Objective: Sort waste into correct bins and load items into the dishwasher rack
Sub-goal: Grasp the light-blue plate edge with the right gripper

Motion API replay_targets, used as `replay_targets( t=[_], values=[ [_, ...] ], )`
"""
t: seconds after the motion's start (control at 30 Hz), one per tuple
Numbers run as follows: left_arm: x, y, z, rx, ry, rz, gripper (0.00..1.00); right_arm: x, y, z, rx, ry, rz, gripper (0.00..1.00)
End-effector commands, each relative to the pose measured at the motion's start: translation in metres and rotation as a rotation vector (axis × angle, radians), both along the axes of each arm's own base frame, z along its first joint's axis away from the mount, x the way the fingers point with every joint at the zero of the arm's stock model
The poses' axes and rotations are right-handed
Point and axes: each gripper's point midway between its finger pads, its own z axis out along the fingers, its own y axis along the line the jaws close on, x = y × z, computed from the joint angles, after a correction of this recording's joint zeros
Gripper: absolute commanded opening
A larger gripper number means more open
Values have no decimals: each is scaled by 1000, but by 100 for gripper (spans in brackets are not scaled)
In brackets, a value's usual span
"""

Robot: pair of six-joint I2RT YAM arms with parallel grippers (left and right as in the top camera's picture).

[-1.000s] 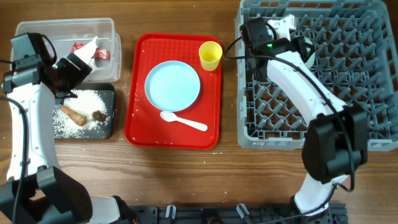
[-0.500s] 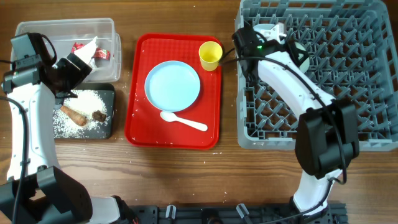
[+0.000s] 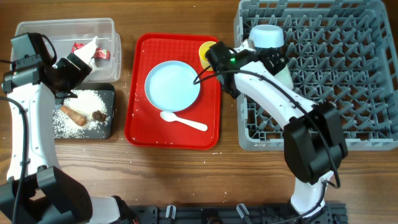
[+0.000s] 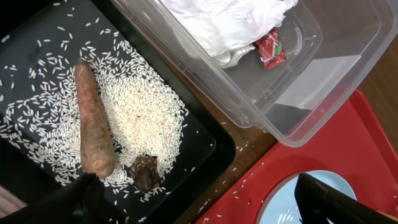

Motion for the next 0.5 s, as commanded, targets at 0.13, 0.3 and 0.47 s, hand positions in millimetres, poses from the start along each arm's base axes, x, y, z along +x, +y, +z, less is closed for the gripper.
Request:
replay_targets(
  t=[0.13, 0.3, 0.47],
  values=[
    [2, 2, 3, 8, -8, -1, 100, 9, 99, 8, 675, 18, 110, 100],
    [2, 2, 3, 8, -8, -1, 100, -8, 220, 25, 1316, 210, 345, 100],
    [2, 2, 3, 8, -8, -1, 100, 26, 216, 23, 1414, -23, 104, 82]
  ],
)
